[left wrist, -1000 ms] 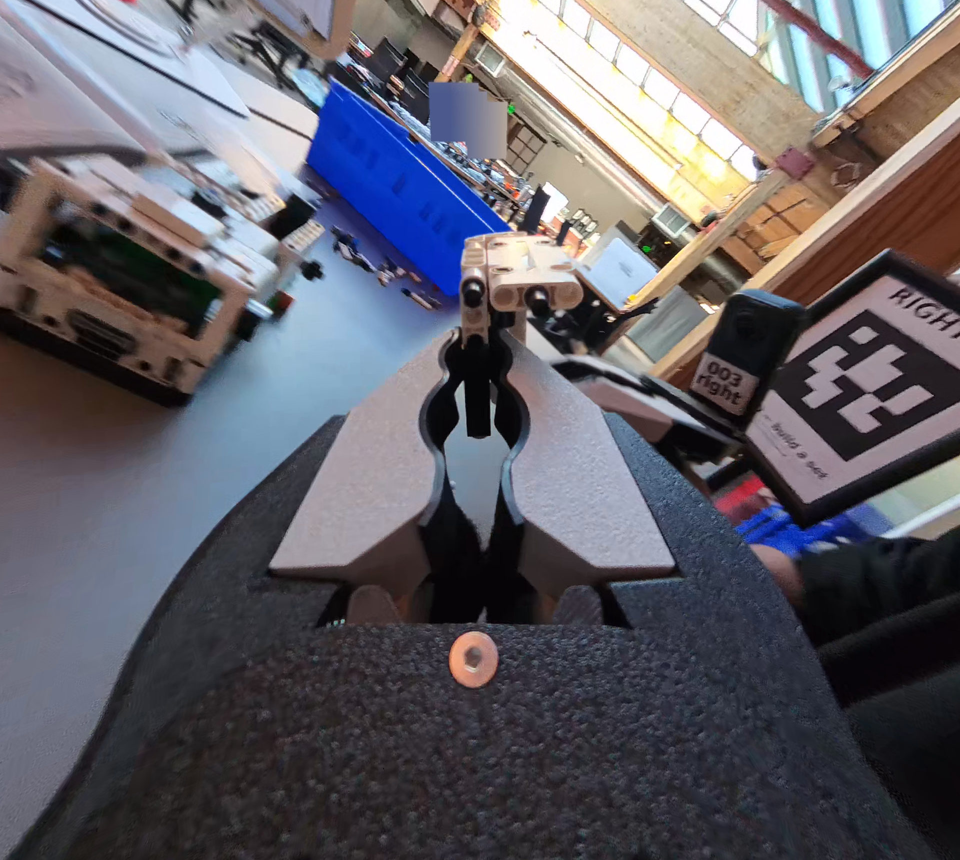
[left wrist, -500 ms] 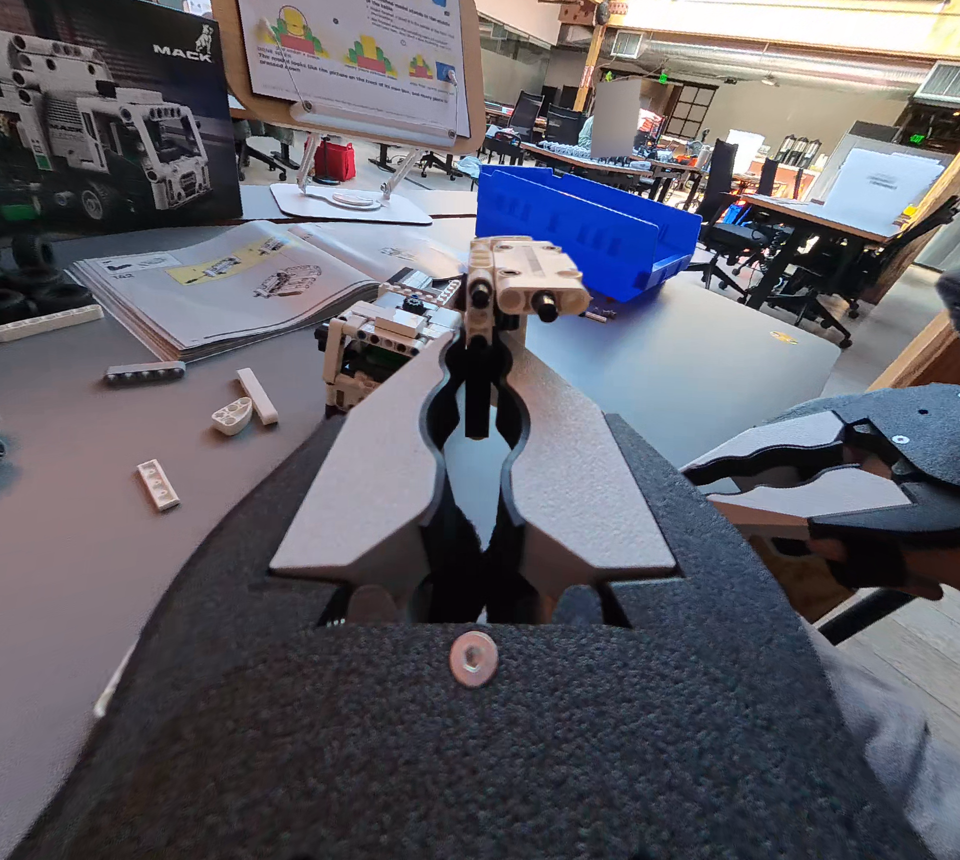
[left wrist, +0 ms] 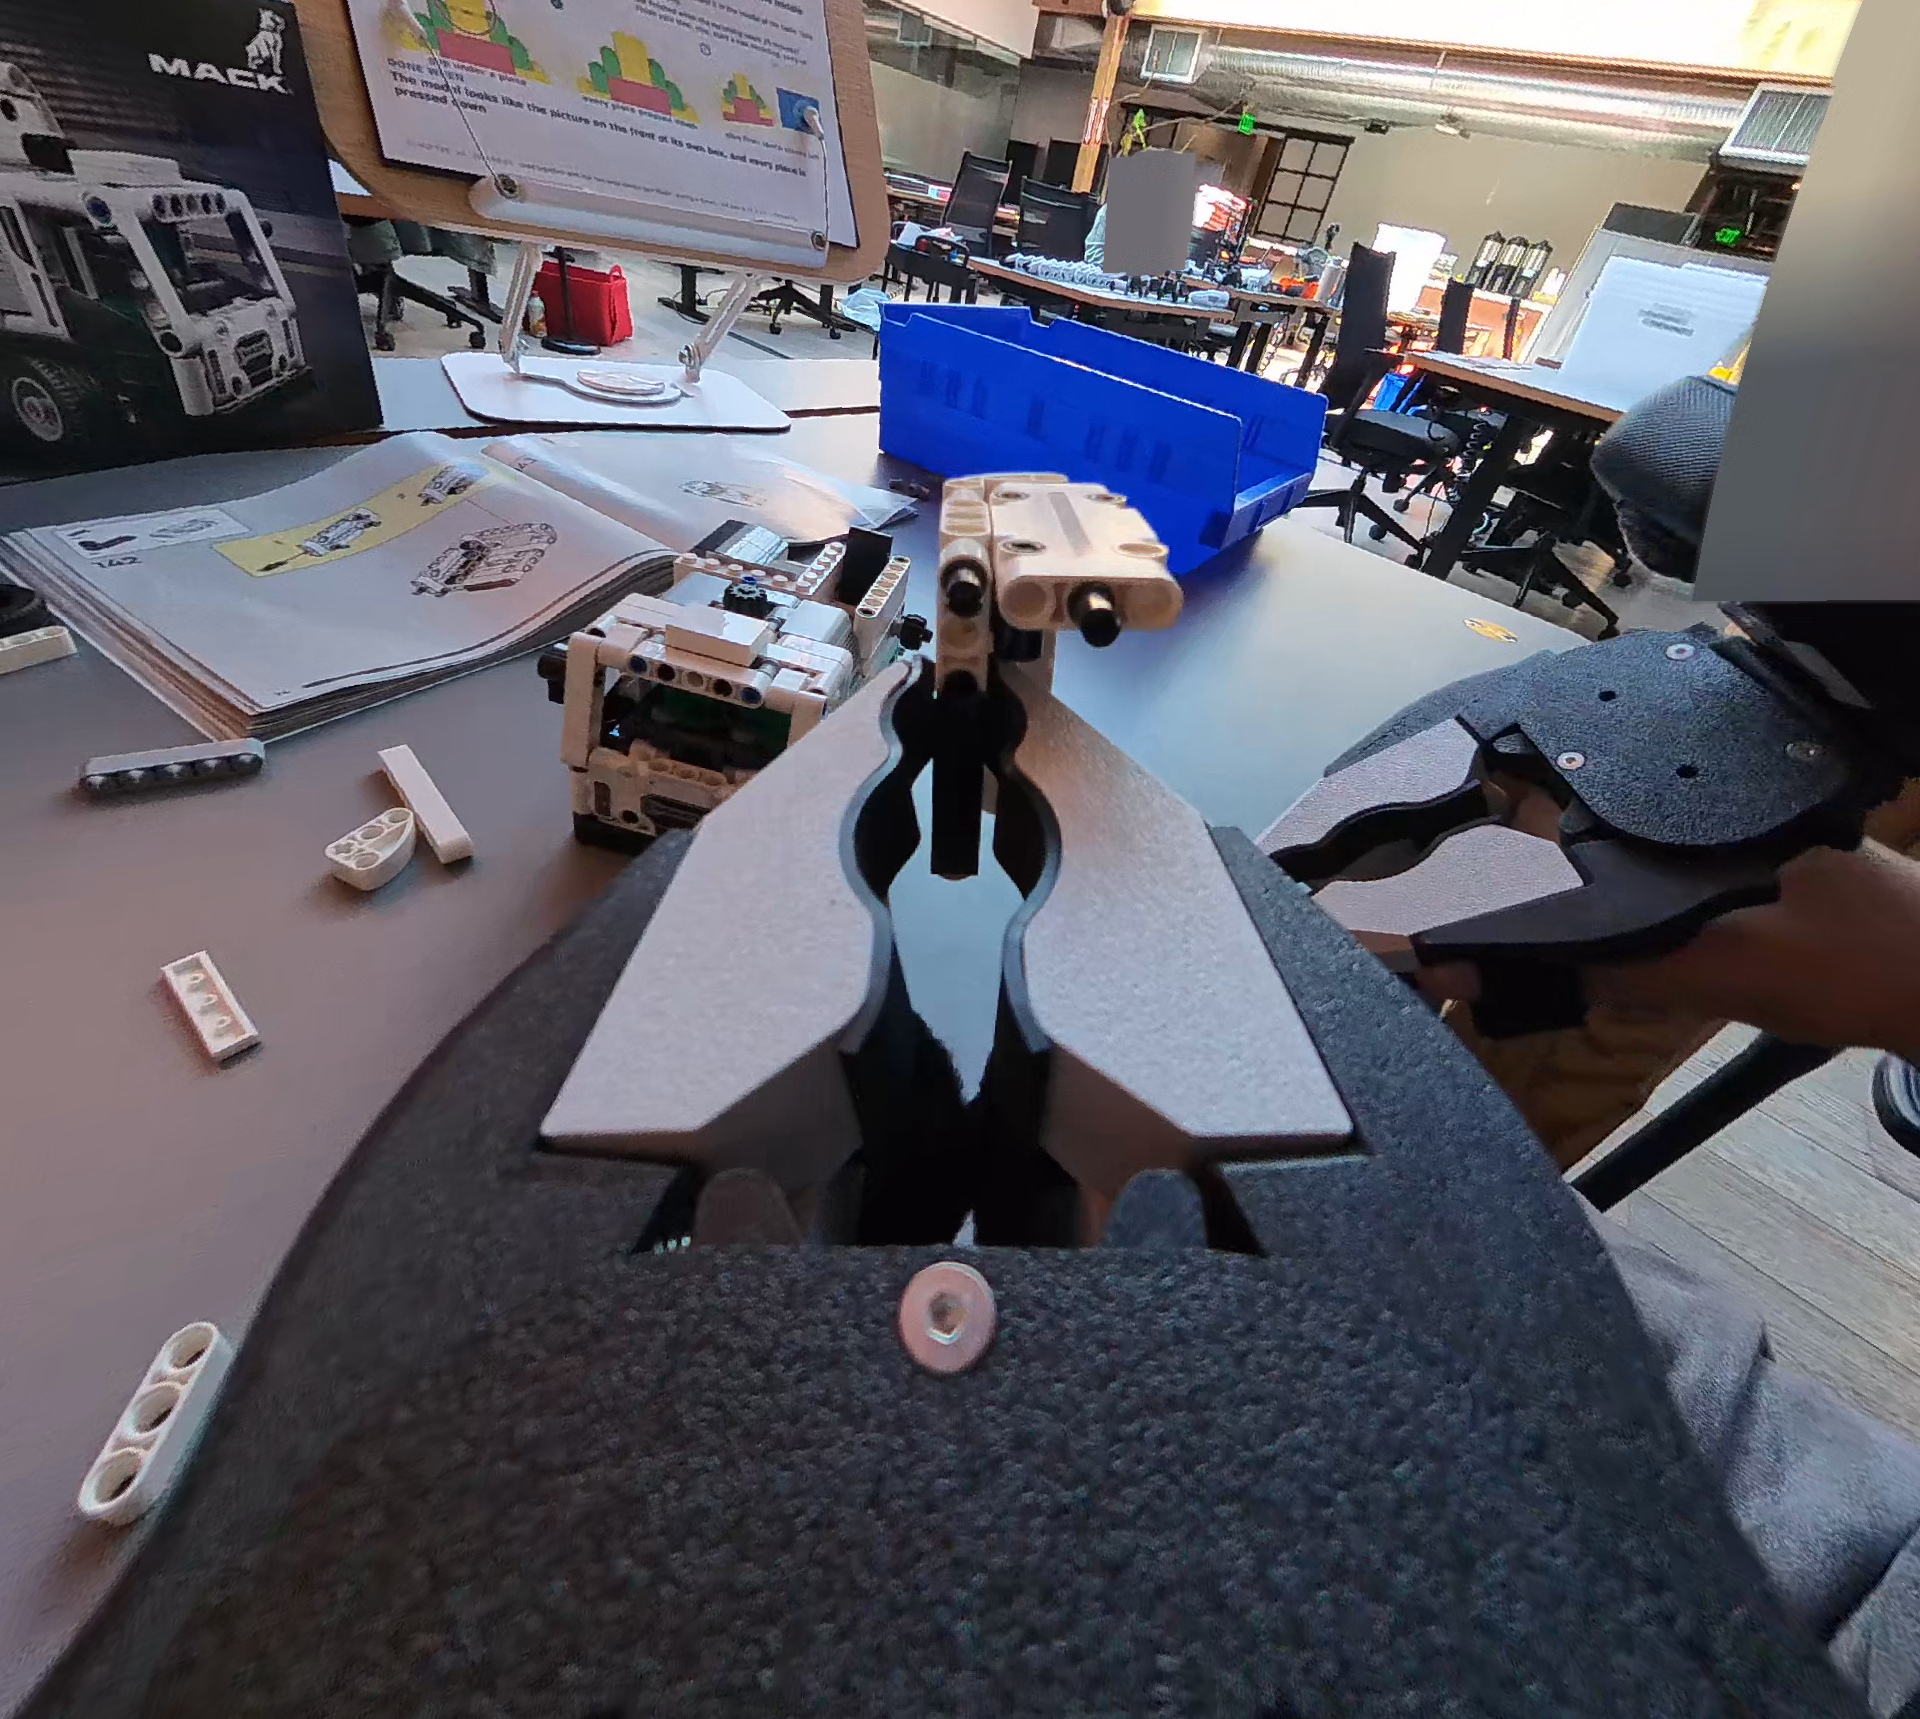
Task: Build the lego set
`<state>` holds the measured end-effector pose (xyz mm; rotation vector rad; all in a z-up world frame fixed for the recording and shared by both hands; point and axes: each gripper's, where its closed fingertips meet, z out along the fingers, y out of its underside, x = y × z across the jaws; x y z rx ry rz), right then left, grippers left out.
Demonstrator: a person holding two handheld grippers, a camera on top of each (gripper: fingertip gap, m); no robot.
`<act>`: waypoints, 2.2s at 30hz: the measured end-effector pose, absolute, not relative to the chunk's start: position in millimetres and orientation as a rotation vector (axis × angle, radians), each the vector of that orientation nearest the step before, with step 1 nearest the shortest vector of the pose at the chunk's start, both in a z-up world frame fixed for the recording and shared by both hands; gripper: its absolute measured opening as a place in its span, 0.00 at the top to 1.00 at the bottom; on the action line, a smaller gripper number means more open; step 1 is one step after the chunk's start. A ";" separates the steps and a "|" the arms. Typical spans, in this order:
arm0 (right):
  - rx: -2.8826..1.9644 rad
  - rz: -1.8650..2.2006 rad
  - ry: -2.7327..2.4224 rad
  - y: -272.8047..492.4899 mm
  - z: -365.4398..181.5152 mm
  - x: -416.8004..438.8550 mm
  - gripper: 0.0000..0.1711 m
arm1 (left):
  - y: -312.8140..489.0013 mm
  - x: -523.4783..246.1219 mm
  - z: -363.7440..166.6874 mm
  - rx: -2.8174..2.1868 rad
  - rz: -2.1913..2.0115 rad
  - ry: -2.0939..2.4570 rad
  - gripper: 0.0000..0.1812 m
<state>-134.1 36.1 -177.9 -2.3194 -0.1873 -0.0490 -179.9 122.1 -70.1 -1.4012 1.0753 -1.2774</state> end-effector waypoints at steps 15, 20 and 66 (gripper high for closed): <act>-2.094 -0.124 -0.480 51.9 -121.0 -140.8 0.96 | 109.9 -141.4 -72.3 -1.397 -1.457 1.178 0.96; -1.941 0.145 -0.244 71.9 -77.7 -135.6 0.96 | 104.0 -119.9 -61.3 -1.353 -1.654 1.122 0.96; -2.273 0.117 -0.665 10.6 -176.6 -132.4 0.98 | 96.7 -130.4 -59.6 -1.189 -1.382 1.197 0.96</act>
